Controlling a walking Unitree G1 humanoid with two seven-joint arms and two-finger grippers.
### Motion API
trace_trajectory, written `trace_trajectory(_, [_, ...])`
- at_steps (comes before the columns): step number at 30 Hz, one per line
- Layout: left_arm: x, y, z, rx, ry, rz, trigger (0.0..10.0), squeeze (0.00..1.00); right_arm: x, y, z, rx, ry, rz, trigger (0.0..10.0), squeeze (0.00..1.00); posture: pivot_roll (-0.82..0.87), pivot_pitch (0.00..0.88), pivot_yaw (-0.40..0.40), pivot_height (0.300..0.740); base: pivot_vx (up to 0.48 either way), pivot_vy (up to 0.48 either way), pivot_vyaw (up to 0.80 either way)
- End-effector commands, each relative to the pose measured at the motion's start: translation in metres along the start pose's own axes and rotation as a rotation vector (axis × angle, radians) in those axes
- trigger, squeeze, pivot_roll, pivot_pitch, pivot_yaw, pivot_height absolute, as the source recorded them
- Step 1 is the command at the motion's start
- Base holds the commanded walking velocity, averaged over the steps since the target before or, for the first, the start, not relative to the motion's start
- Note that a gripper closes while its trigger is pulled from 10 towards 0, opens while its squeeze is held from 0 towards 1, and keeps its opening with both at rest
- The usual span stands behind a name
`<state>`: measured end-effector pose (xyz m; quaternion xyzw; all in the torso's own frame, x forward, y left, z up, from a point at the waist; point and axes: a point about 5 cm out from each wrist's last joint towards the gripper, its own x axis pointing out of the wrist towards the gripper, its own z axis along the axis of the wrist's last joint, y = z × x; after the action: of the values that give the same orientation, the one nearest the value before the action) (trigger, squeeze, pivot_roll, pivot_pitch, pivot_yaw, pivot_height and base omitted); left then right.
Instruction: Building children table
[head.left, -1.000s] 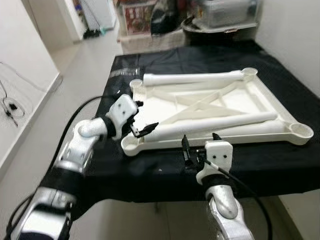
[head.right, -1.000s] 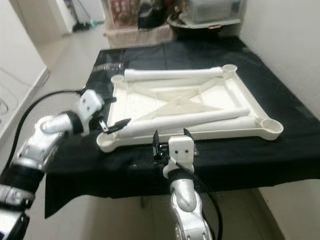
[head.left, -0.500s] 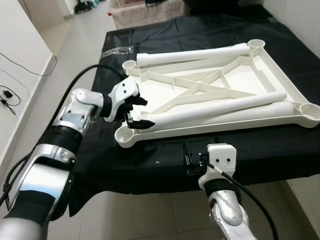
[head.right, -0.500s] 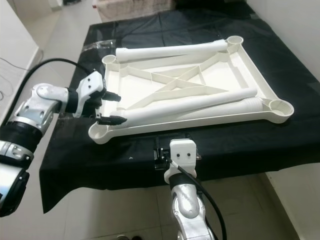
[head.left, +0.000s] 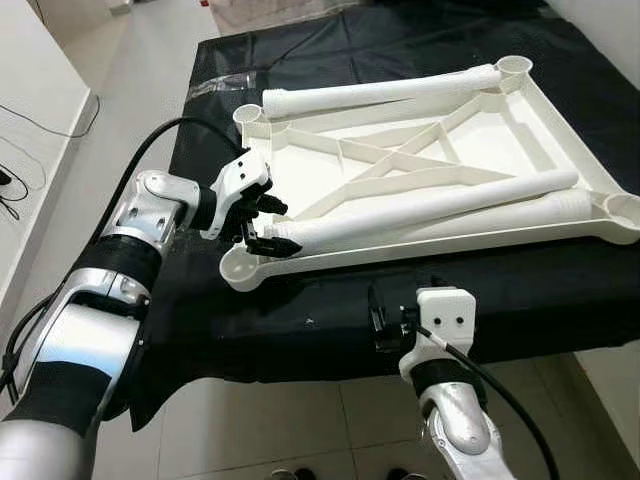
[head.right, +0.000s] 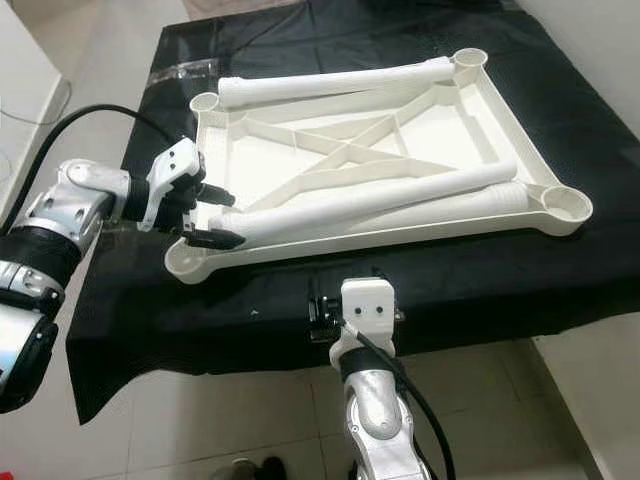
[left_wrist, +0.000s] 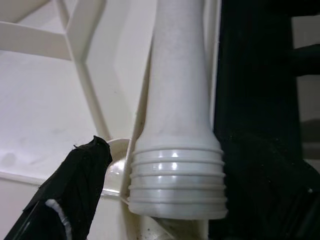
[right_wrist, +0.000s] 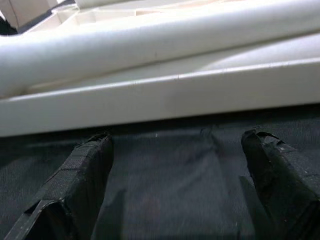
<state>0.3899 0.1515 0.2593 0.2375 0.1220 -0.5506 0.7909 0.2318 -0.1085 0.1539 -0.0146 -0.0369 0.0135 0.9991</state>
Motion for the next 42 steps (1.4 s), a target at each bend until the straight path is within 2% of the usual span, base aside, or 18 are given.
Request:
trace_trajectory(1, [-0.003,0.0,-0.006,-0.003,0.04,-0.022,10.0,0.0,-0.005,0.014,0.003,0.037,0.007,0.028,10.0,0.0,0.15,0.259,0.15,0.74,0.0,0.0,0.0])
trace_trajectory(26, [0.006,-0.005,-0.02,0.025,0.083,-0.055,10.0,0.0,-0.009,0.017,0.007,0.055,0.012,0.02,10.0,0.0,0.11,0.244,0.178,0.74,0.0,0.0,0.0])
trace_trajectory(27, [0.008,-0.006,-0.022,0.034,0.088,-0.059,9.6,0.0,-0.009,0.018,0.007,0.058,0.01,0.017,10.0,0.0,0.11,0.245,0.18,0.74,0.0,0.0,0.0])
trace_trajectory(28, [0.01,-0.007,-0.023,0.042,0.093,-0.058,2.0,0.0,-0.009,0.018,0.008,0.06,0.009,0.014,10.0,0.0,0.11,0.249,0.185,0.74,0.0,0.0,0.0])
trace_trajectory(30, [0.012,-0.008,-0.024,0.047,0.096,-0.058,2.0,0.0,-0.01,0.018,0.008,0.062,0.009,0.012,10.0,0.0,0.11,0.25,0.184,0.74,0.0,0.0,0.0])
trace_trajectory(31, [0.013,-0.009,-0.026,0.05,0.099,-0.058,0.0,0.0,-0.01,0.017,0.009,0.064,0.008,0.007,10.0,0.0,0.11,0.254,0.19,0.74,0.0,0.0,0.0])
trace_trajectory(42, [0.015,-0.009,-0.029,0.073,0.08,-0.019,0.0,0.0,-0.009,0.017,0.009,0.068,0.012,0.004,10.0,0.0,0.11,0.263,0.188,0.74,0.0,0.0,0.0])
